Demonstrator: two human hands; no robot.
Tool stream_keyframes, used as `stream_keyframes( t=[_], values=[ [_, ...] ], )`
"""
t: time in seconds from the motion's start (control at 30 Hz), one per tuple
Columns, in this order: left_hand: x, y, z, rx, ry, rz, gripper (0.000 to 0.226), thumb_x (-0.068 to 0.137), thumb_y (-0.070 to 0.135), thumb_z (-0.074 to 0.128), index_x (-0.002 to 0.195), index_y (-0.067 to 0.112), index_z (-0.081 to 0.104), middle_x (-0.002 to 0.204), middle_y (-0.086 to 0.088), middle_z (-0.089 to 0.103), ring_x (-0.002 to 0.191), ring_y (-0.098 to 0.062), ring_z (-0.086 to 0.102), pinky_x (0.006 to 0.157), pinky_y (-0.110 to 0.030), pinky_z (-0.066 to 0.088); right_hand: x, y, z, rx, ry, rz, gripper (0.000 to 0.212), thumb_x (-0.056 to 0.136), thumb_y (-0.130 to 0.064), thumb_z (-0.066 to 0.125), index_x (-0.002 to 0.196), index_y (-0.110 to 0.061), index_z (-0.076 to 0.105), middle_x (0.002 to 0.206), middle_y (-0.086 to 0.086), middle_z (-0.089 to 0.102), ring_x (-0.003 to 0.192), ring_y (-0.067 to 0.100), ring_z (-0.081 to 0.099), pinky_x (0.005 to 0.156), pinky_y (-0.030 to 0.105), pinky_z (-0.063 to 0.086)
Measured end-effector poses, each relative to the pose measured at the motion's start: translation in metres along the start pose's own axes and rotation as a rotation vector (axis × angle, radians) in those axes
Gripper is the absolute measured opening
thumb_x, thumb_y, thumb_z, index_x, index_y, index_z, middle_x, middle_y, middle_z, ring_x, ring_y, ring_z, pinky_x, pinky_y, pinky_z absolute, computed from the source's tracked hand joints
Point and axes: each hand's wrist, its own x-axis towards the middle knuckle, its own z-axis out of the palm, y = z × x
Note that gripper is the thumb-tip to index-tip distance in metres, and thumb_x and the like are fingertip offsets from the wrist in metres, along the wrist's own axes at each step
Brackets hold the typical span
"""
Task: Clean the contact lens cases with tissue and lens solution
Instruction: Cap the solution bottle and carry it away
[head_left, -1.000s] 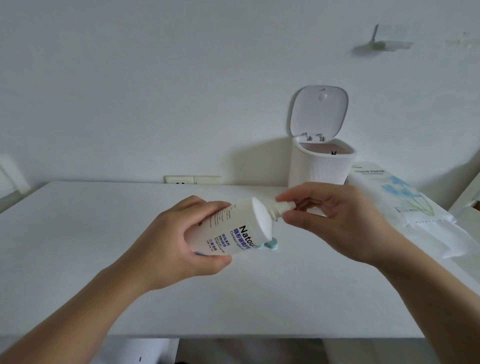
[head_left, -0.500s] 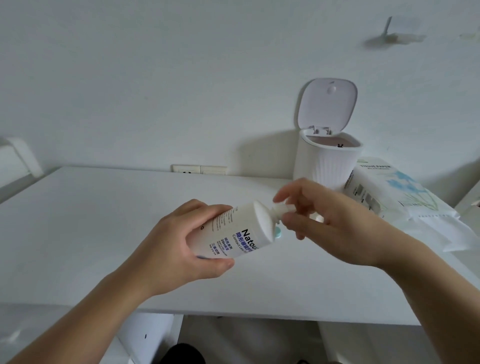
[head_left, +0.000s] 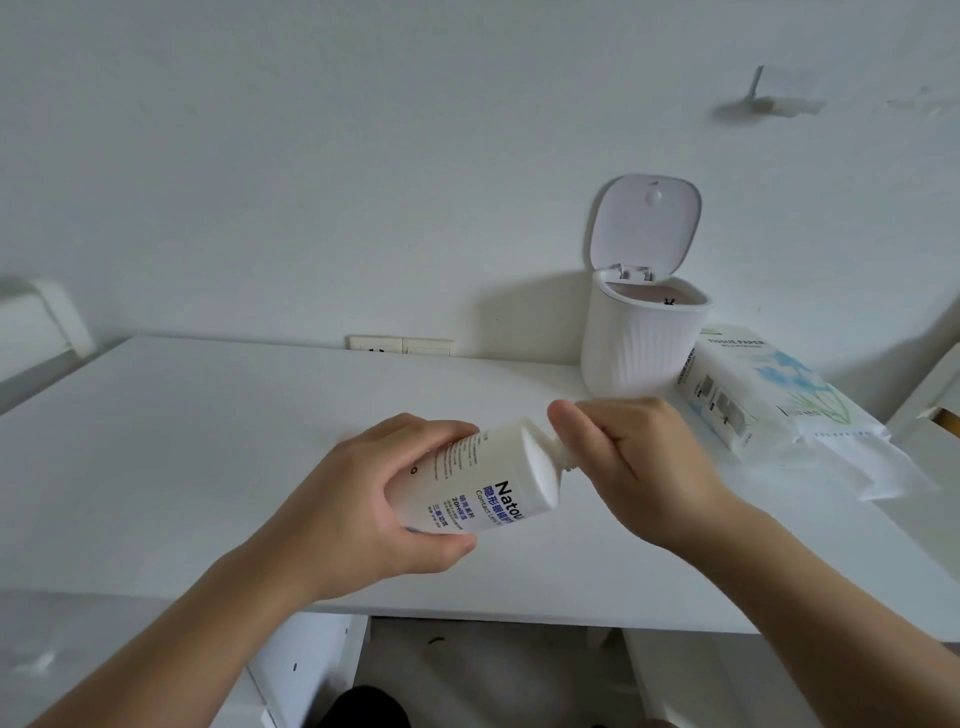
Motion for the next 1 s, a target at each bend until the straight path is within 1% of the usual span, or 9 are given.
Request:
stream_keyframes(
  t=[0.13, 0.3, 0.37, 0.47, 0.53, 0.6, 0.73, 0.9, 1.0],
  values=[
    [0.004, 0.005, -0.002, -0.031, 0.017, -0.045, 0.071, 0.059, 0.049, 0.085, 0.123, 0.054, 0.056, 0.111, 0.021, 0.069, 0.101, -0.006, 0.068, 0.085, -0.027, 0.056, 0.001, -0.002, -0.002, 0.062, -0.041, 0.149, 0.086, 0.083, -0.086, 0.023, 0.065, -0.005, 0.045, 0.053, 0.008, 0.057, 0.048, 0.019, 0.056, 0.057, 0.042, 0.048],
    [0.007, 0.009, 0.001, -0.036, -0.034, -0.007, 0.07, 0.061, 0.048, 0.085, 0.125, 0.05, 0.055, 0.111, 0.023, 0.07, 0.098, -0.005, 0.069, 0.082, -0.026, 0.057, 0.002, -0.004, -0.006, 0.101, 0.026, -0.047, 0.057, 0.097, -0.051, 0.041, 0.058, -0.01, 0.035, 0.051, -0.002, 0.035, 0.047, 0.016, 0.033, 0.047, 0.035, 0.03],
    [0.013, 0.007, 0.004, 0.217, 0.077, 0.077, 0.068, 0.064, 0.052, 0.08, 0.127, 0.044, 0.056, 0.111, 0.022, 0.07, 0.094, -0.004, 0.068, 0.08, -0.03, 0.056, 0.008, 0.001, 0.006, 0.24, 0.09, 0.199, 0.061, 0.093, -0.055, 0.043, 0.055, -0.01, 0.027, 0.047, -0.001, 0.03, 0.044, 0.014, 0.027, 0.049, 0.031, 0.027],
    [0.026, 0.0, 0.009, 0.659, 0.23, 0.264, 0.071, 0.063, 0.041, 0.085, 0.129, 0.024, 0.063, 0.111, 0.007, 0.071, 0.088, -0.021, 0.068, 0.081, -0.034, 0.053, 0.016, 0.012, 0.015, 0.333, -0.122, 0.609, 0.065, 0.092, -0.063, 0.04, 0.047, -0.017, 0.03, 0.045, 0.004, 0.035, 0.038, 0.02, 0.033, 0.055, 0.031, 0.033],
    [0.029, -0.006, 0.013, 0.643, 0.18, 0.258, 0.074, 0.062, 0.041, 0.088, 0.129, 0.022, 0.063, 0.111, 0.005, 0.071, 0.087, -0.022, 0.069, 0.081, -0.034, 0.054, 0.017, 0.023, 0.013, 0.224, -0.153, 0.505, 0.074, 0.09, -0.077, 0.031, 0.049, -0.016, 0.034, 0.047, 0.004, 0.042, 0.038, 0.021, 0.044, 0.055, 0.035, 0.039],
    [0.03, -0.006, 0.015, 0.507, 0.081, 0.158, 0.073, 0.065, 0.053, 0.08, 0.132, 0.036, 0.057, 0.112, 0.016, 0.069, 0.091, -0.013, 0.067, 0.083, -0.038, 0.057, 0.018, 0.033, 0.008, 0.032, -0.019, 0.163, 0.074, 0.09, -0.081, 0.026, 0.06, -0.014, 0.038, 0.053, -0.002, 0.046, 0.048, 0.023, 0.05, 0.054, 0.044, 0.044],
    [0.032, -0.009, 0.018, 0.071, -0.049, -0.124, 0.075, 0.059, 0.063, 0.078, 0.128, 0.057, 0.048, 0.119, 0.031, 0.064, 0.107, -0.005, 0.065, 0.096, -0.049, 0.049, 0.028, 0.053, 0.009, -0.039, 0.037, -0.256, 0.06, 0.105, -0.05, 0.031, 0.062, -0.01, 0.045, 0.058, -0.001, 0.042, 0.05, 0.025, 0.041, 0.045, 0.044, 0.036],
    [0.042, -0.018, 0.03, 0.406, 0.114, 0.062, 0.068, 0.068, 0.058, 0.069, 0.131, 0.043, 0.049, 0.115, 0.02, 0.067, 0.096, -0.01, 0.067, 0.079, -0.046, 0.056, 0.032, 0.056, 0.036, 0.084, 0.22, 0.037, 0.052, 0.1, -0.036, 0.035, 0.052, -0.019, 0.025, 0.042, -0.004, 0.026, 0.042, 0.012, 0.023, 0.043, 0.023, 0.02],
    [0.05, -0.03, 0.032, 0.654, 0.208, 0.264, 0.071, 0.068, 0.044, 0.079, 0.132, 0.027, 0.051, 0.113, 0.005, 0.071, 0.091, -0.022, 0.069, 0.084, -0.039, 0.051, 0.033, 0.062, 0.045, 0.189, 0.202, 0.198, 0.054, 0.097, -0.036, 0.039, 0.047, -0.021, 0.026, 0.041, -0.007, 0.024, 0.042, 0.01, 0.022, 0.043, 0.019, 0.017]
  ],
)
